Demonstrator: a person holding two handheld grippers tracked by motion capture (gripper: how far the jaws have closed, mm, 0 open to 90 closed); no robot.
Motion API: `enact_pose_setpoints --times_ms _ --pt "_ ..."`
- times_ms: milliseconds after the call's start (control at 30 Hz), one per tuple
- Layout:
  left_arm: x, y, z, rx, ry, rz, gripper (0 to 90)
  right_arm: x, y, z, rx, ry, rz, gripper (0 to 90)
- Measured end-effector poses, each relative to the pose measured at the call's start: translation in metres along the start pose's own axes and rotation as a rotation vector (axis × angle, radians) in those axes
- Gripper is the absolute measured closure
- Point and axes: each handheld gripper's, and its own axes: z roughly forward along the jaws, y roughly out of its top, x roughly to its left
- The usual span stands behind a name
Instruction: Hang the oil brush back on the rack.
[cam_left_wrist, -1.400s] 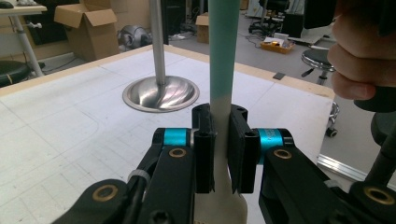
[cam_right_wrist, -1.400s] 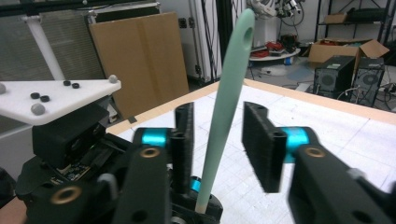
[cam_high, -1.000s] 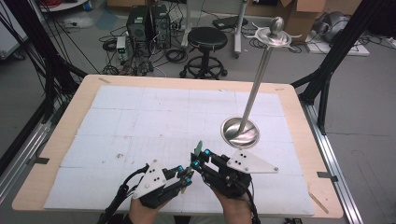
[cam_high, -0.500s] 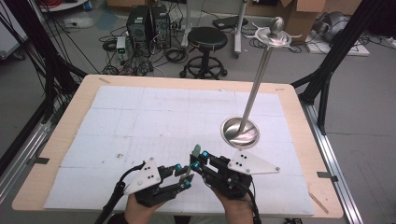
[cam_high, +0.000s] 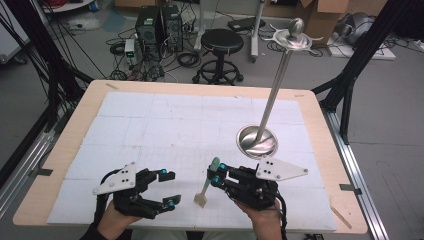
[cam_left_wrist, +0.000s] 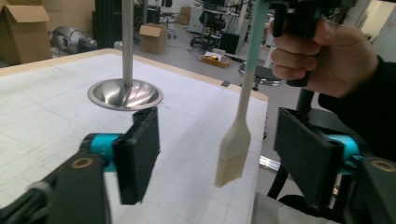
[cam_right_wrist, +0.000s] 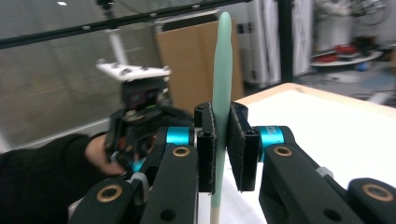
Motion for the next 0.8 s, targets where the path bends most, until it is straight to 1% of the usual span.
enact_pose_setpoints --times_ms 100,167,200,267,333,400,533,600,700,733,800 --pt "0.006 -0.002 -0.009 0.002 0.016 -0.005 26.3 -0.005 -0.002 0.000 0.007 0.055 0.009 81.9" --pt "0.011 -0.004 -0.013 0.016 0.049 -0.011 22.0 -0.008 -0.004 0.000 0.009 0.087 0.021 81.8" --pt "0.013 -0.005 -0.014 0.025 0.061 -0.014 21.5 -0.009 -0.005 0.000 0.010 0.097 0.023 81.8" --pt "0.017 -0.008 -0.017 0.028 0.072 -0.026 22.2 -0.012 -0.007 0.000 0.019 0.119 0.023 81.9" --pt "0.018 -0.010 -0.018 0.023 0.074 -0.024 26.2 -0.014 -0.007 0.000 0.023 0.130 0.030 81.9" --pt "0.019 -0.010 -0.018 0.030 0.074 -0.020 26.2 -0.017 -0.006 -0.001 0.022 0.133 0.028 81.9" --pt "0.020 -0.013 -0.019 0.000 0.088 -0.008 24.9 -0.026 0.000 -0.006 0.006 0.116 0.028 81.9" --pt "0.021 -0.014 -0.019 -0.012 0.101 0.001 24.3 -0.032 0.008 -0.009 0.006 0.098 0.028 81.9" --pt "0.022 -0.014 -0.021 -0.035 0.113 0.021 22.6 -0.042 0.023 -0.013 0.016 0.062 0.006 81.9" --pt "0.022 -0.014 -0.022 -0.049 0.119 0.030 22.5 -0.045 0.028 -0.014 0.020 0.052 0.000 81.9" --pt "0.023 -0.014 -0.025 -0.060 0.135 0.041 22.1 -0.052 0.039 -0.016 0.025 0.039 -0.007 81.9"
